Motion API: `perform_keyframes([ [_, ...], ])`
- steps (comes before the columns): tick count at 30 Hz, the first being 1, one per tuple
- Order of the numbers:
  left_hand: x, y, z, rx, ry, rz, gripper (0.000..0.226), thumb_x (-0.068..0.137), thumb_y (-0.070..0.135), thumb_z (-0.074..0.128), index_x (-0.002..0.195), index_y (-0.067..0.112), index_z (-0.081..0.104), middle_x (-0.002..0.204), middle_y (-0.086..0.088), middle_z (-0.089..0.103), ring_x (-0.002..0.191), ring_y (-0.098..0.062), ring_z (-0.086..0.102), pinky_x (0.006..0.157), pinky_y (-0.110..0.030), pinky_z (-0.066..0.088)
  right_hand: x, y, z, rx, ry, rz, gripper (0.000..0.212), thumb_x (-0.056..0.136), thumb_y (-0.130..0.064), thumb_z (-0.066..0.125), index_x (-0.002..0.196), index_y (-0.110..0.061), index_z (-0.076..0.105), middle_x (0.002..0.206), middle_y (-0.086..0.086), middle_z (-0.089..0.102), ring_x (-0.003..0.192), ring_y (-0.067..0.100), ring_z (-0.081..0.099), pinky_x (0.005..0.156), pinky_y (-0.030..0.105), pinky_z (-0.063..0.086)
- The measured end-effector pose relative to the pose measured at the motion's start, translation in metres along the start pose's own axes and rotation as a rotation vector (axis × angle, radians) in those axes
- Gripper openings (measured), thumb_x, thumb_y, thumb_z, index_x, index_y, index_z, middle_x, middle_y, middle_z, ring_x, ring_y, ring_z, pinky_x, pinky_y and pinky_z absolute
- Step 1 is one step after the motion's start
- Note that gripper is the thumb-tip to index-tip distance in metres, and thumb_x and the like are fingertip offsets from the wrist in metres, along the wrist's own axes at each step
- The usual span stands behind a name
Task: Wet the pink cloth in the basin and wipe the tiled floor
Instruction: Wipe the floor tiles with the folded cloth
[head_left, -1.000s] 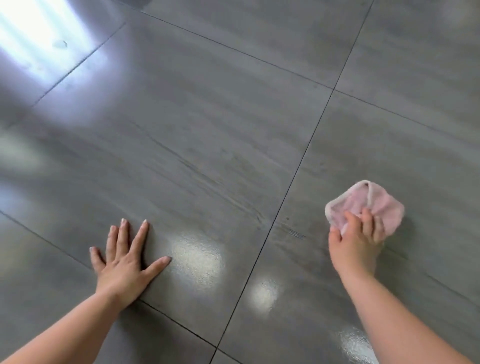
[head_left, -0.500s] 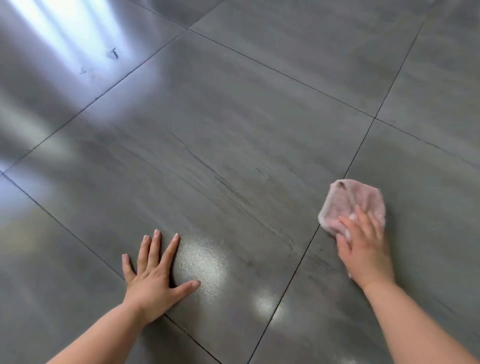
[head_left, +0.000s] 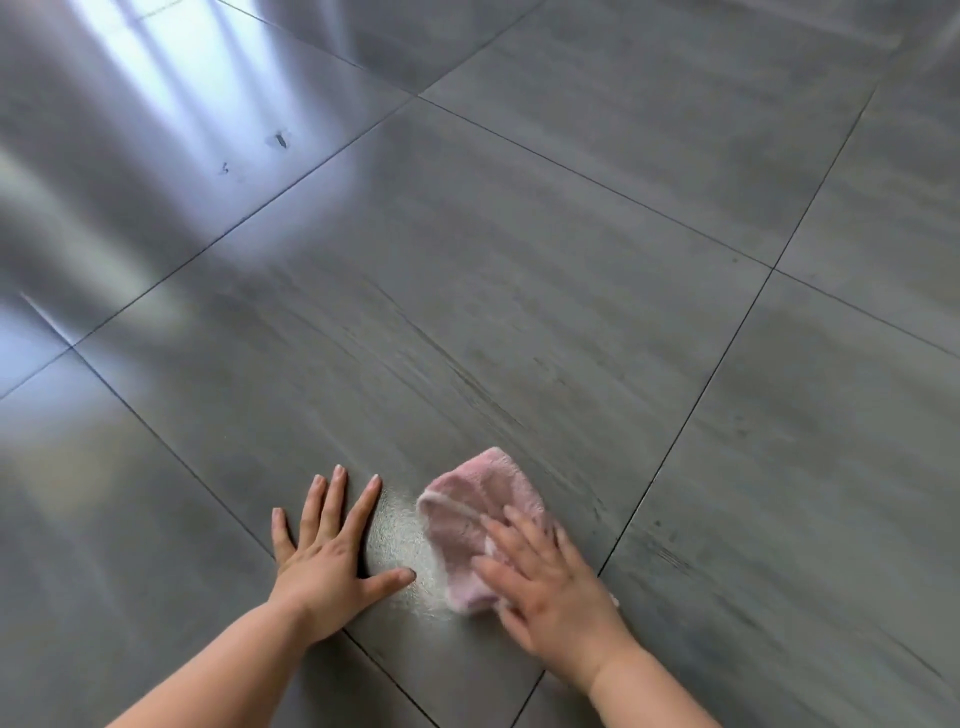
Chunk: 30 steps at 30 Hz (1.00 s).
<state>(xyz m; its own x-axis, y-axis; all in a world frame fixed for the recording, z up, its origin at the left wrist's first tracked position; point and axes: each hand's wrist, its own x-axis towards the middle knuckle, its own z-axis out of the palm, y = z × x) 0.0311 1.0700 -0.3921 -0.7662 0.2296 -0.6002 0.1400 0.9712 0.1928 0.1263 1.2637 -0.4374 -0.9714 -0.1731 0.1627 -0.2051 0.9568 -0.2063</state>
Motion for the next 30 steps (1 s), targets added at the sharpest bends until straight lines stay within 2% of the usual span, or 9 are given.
perform_keyframes([
  [6,-0.003,0.002,-0.002,0.0,-0.026,-0.01,0.122,0.036,0.082,0.023,0.141,0.033,-0.017,0.152,-0.002,-0.028,0.125,-0.006,-0.036,0.113,-0.05,-0.016,-0.085,0.096,-0.033,-0.144,0.28,0.472,0.028,0.09,-0.035,0.028,0.102,-0.019,0.048,0.119,0.01,0.04,0.107,0.034,0.039,0.104,0.032,0.025],
  [9,-0.007,0.006,-0.005,0.041,-0.055,-0.043,0.105,0.069,0.071,0.048,0.142,0.031,-0.016,0.153,-0.004,-0.027,0.138,-0.018,-0.029,0.114,-0.052,-0.012,-0.1,0.077,-0.033,-0.192,0.287,0.455,0.028,0.065,-0.016,0.034,0.09,-0.015,0.047,0.108,0.012,0.043,0.095,0.034,0.042,0.077,0.042,0.047],
  [12,-0.011,0.012,-0.005,0.041,0.0,-0.036,0.097,0.078,0.062,0.05,0.142,0.029,-0.015,0.154,-0.005,-0.024,0.142,-0.021,-0.023,0.116,-0.049,-0.006,-0.094,0.047,-0.031,-0.064,0.153,0.391,0.033,0.053,-0.016,0.031,0.084,-0.018,0.044,0.102,0.007,0.044,0.089,0.027,0.043,0.043,0.032,0.052],
  [17,-0.029,0.018,0.003,0.028,0.056,-0.025,0.084,0.084,0.056,0.044,0.145,0.025,-0.004,0.156,-0.004,-0.014,0.145,-0.02,-0.012,0.118,-0.04,0.002,-0.075,0.049,-0.056,0.215,0.021,0.428,0.041,0.046,-0.013,0.044,0.081,-0.034,0.045,0.101,-0.02,0.049,0.082,0.011,0.046,0.078,-0.008,0.029],
  [19,-0.038,0.028,0.001,0.137,0.151,0.136,0.077,0.075,0.062,0.053,0.138,0.022,0.036,0.153,-0.006,0.024,0.141,-0.017,0.028,0.111,-0.032,0.03,-0.068,0.058,-0.086,0.354,0.067,0.561,0.048,0.052,-0.008,0.052,0.082,-0.045,0.05,0.092,-0.031,0.058,0.086,0.004,0.05,0.079,-0.015,0.02],
  [21,-0.061,0.052,-0.017,0.119,0.143,0.206,0.05,0.072,0.061,0.052,0.108,0.03,0.066,0.126,0.004,0.062,0.113,-0.013,0.061,0.088,-0.022,0.05,-0.059,0.063,-0.128,0.489,0.114,0.74,0.069,0.066,0.007,0.056,0.06,-0.062,0.051,0.075,-0.025,0.064,0.08,-0.011,0.052,0.07,-0.013,0.028],
  [24,-0.106,0.09,-0.068,-0.045,0.013,0.182,0.03,0.091,0.036,0.041,0.112,0.027,0.059,0.126,0.005,0.059,0.116,-0.018,0.055,0.09,-0.025,0.044,-0.042,0.052,-0.208,0.692,-0.008,0.878,0.076,0.072,0.009,0.062,0.05,-0.064,0.053,0.067,-0.014,0.066,0.066,-0.022,0.052,0.061,-0.003,0.036],
  [27,-0.157,0.103,-0.15,-0.093,0.006,0.117,0.031,0.093,0.035,0.039,0.108,0.019,0.06,0.12,0.0,0.062,0.113,-0.02,0.056,0.086,-0.026,0.044,-0.015,0.035,-0.287,0.8,-0.089,0.919,0.063,0.074,0.003,0.064,0.058,-0.058,0.059,0.054,-0.033,0.061,0.059,-0.016,0.055,0.056,0.003,0.039],
  [30,-0.216,0.09,-0.246,-0.197,0.009,0.03,0.025,0.093,0.036,0.041,0.087,0.023,0.061,0.114,-0.002,0.064,0.109,-0.021,0.057,0.081,-0.027,0.044,0.028,-0.002,-0.378,0.833,-0.13,0.923,0.047,0.075,-0.002,0.067,0.05,-0.041,0.062,0.049,-0.022,0.063,0.052,-0.013,0.054,0.054,0.004,0.039],
])
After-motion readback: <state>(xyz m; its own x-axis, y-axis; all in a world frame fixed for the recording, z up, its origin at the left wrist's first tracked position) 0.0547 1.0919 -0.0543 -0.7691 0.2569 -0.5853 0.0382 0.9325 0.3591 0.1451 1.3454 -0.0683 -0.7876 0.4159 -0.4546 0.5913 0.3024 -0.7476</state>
